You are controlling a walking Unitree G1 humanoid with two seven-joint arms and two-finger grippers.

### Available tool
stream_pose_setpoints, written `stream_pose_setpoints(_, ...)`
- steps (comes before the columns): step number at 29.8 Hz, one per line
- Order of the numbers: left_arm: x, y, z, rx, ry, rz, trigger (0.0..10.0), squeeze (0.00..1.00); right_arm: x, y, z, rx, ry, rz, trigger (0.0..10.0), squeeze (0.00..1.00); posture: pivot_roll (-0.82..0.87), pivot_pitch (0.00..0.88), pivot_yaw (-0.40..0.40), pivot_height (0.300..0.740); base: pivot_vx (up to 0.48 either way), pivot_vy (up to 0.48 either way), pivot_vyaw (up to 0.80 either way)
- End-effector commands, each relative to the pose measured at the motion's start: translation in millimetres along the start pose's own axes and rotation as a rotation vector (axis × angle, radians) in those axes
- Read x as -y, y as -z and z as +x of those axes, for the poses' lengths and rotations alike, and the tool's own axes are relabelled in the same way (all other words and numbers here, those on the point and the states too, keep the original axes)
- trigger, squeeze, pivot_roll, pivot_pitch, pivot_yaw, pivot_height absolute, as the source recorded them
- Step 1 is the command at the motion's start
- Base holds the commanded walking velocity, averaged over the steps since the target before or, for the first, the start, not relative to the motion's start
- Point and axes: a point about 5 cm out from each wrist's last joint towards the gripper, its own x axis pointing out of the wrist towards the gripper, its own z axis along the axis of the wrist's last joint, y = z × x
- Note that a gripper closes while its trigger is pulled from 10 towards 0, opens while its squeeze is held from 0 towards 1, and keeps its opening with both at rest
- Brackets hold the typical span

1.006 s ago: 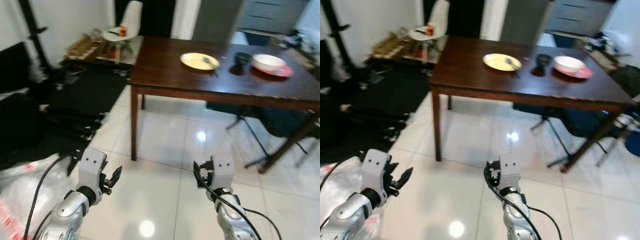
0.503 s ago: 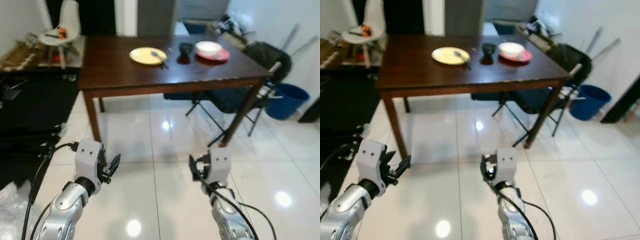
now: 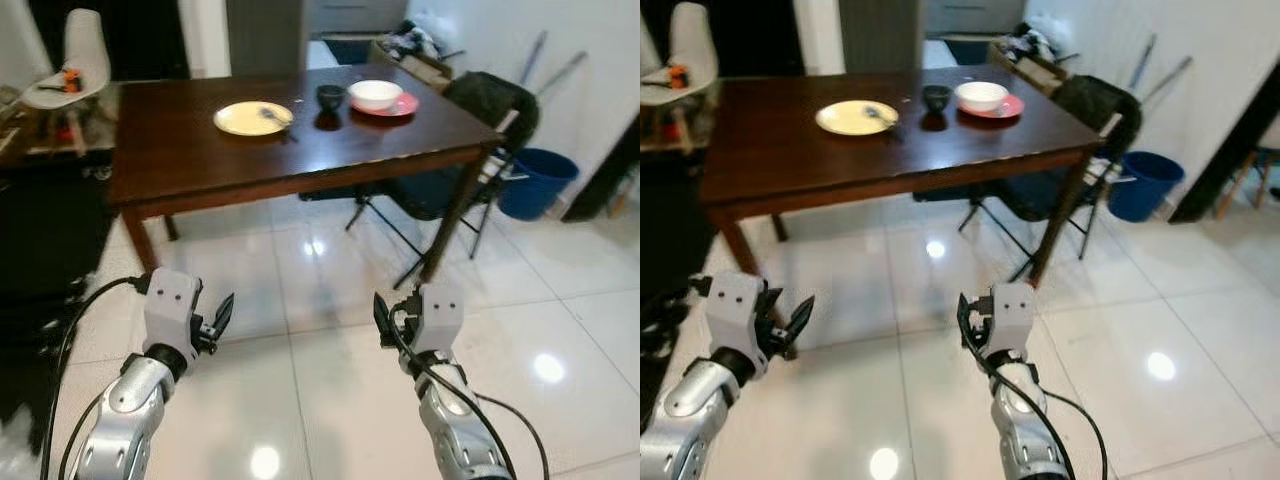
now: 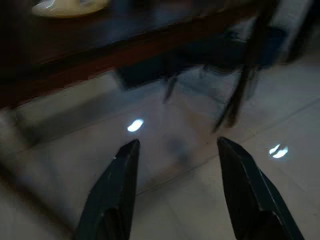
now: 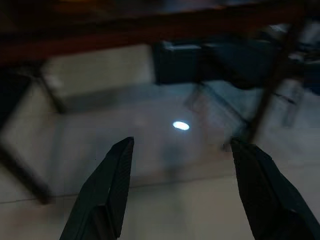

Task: Setting the table

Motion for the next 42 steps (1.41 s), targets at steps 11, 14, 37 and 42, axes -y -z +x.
stream_pose_setpoints(11,-7.3,8.6,-4.5,-0.032,-0.031,0.014,10.0,0.00,-3.8,-5.5,3.8,0.017,-0.013,-0.012,10.0,0.00,0.02,0.006,0.037,0.740,0.451,0.000,-0.28)
stream_pose_setpoints(14,-8.4,7.8,-4.1,-0.029,-0.040,0.015,10.0,0.00,-2.5,-10.2,5.4,0.033,-0.023,-0.030,10.0,0.00,0.02,0.006,0.037,0.740,0.410,0.000,0.00)
stream_pose_setpoints(37,-10.3,-33.6,7.9,0.106,-0.088,0.014,10.0,0.00,-16.0,-99.1,26.6,0.296,-0.135,0.028,10.0,0.00,0.03,0.017,0.042,0.740,0.395,0.000,0.00)
stream_pose_setpoints(42,-8.7,-35.5,7.8,0.110,-0.084,0.011,10.0,0.00,-21.6,-101.9,27.1,0.280,-0.200,0.091,10.0,0.00,0.03,0.020,0.042,0.740,0.385,0.000,0.00)
